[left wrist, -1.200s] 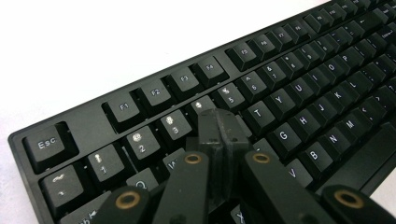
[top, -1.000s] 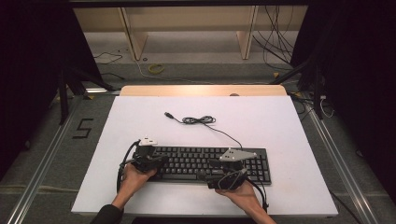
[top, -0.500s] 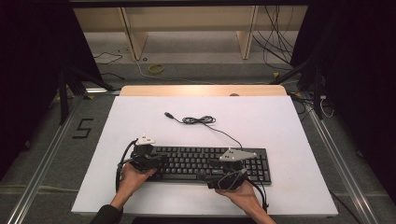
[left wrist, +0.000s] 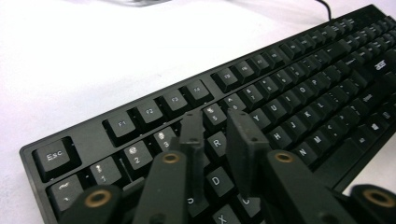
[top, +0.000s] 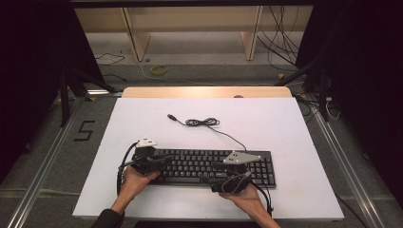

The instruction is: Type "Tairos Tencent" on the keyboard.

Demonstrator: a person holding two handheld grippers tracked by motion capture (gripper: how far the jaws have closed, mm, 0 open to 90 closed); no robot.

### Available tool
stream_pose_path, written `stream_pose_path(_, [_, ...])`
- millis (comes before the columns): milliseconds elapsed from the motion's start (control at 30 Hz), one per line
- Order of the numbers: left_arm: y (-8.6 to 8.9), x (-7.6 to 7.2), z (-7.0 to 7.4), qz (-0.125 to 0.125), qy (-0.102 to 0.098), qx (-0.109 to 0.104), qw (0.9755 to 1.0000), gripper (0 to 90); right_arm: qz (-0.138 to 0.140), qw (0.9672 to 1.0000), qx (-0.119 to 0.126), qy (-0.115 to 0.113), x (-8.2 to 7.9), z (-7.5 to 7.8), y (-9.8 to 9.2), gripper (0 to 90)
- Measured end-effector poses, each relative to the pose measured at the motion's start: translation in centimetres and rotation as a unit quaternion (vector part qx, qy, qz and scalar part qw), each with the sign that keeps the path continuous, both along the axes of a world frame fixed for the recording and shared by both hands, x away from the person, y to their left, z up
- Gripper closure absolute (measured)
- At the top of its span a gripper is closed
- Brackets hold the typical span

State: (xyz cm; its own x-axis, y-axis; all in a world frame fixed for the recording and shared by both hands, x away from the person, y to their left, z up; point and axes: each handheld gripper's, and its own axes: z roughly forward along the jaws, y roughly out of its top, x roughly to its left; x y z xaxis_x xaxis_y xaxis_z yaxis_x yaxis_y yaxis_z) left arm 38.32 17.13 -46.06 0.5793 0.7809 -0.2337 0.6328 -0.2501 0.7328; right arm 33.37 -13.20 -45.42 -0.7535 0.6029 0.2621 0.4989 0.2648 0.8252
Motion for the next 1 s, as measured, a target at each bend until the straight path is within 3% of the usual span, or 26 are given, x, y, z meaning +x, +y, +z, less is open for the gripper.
stream_pose_path(500, [0.08, -0.28, 0.42, 0.002, 0.002, -0.014, 0.9999, 45.4, 0.0, 1.0, 0.001, 0.0, 0.01, 0.0, 0.0, 30.6])
stream_pose_path(1000, [0.29, -0.88, 0.77, 0.003, -0.003, -0.02, 0.9998, 38.1, 0.0, 1.0, 0.0, 0.0, 0.08, 0.0, 0.19, 30.6])
